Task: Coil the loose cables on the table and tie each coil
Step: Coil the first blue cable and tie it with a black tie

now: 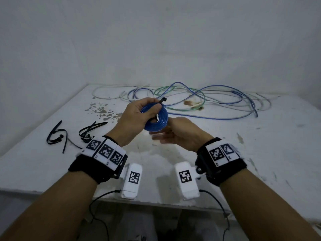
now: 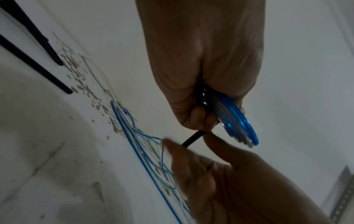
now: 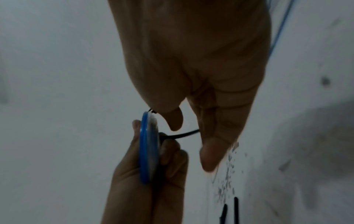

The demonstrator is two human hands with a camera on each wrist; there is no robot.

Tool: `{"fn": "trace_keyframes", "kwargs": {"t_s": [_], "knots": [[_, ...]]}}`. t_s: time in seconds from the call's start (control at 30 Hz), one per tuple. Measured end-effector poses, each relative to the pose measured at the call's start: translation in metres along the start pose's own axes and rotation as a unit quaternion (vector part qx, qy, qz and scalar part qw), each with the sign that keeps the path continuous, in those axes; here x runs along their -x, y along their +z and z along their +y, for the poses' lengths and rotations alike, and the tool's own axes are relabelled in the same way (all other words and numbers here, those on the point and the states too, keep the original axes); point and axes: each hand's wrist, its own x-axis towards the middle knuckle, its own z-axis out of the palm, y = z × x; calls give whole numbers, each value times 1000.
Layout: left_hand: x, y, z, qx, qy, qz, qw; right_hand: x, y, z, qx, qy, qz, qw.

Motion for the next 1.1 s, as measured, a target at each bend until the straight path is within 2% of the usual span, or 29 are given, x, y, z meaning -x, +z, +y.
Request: {"fn": "trace_keyframes", "kwargs": {"t_s": [0.1,0.17,0.3,0.53,0.73,0.9,1.1], "knots": [[2,1,-5,0,1,-3,1000,-6,2,1,-134,-99,75,983],[3,-1,-8,-3,1,6,1000,-5,3,0,-115,-154,100,976],[3,-5,-11,-1,-7,18,1000,2,12,4,-24,-227,85,970],[5,-8,-9,1,-13,-6,1000,-3,13,11,-29,-215,87,972],[8,-6,-8,-5,-49,-36,998,-7,14,16,-16,-236,103,966],[8,-8,-8,-6,-41,-26,999,-9,14,20,-11,-236,110,965],[7,-11,-9,-10,-47,-43,998,-8,15,21,30,-262,112,958]]}}
